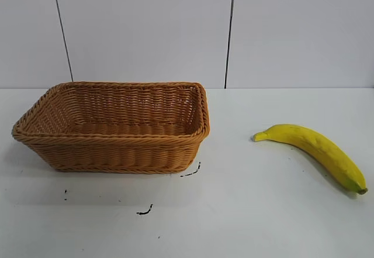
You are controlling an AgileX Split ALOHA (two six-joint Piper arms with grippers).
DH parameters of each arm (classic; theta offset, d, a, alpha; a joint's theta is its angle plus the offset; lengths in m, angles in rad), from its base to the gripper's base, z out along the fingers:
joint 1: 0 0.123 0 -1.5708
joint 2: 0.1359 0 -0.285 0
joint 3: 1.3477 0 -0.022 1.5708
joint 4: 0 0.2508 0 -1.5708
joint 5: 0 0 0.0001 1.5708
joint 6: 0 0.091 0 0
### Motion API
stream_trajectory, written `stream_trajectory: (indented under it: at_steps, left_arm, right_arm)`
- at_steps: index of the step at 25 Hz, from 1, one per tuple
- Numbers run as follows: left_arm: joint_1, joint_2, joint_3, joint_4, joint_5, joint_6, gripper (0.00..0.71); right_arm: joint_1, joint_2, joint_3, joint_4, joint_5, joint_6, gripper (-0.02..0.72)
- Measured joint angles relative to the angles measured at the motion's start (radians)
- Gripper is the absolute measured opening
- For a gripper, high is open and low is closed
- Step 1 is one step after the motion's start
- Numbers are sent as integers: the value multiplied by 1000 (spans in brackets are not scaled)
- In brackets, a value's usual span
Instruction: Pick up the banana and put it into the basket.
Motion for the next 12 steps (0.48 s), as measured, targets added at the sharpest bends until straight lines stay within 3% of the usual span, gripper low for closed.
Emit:
stream_trajectory:
  at_steps: [12]
  left_arm:
    - [0,0,0,0,0,0,690]
  right_arm:
    - [0,14,-2,0,4,0,687]
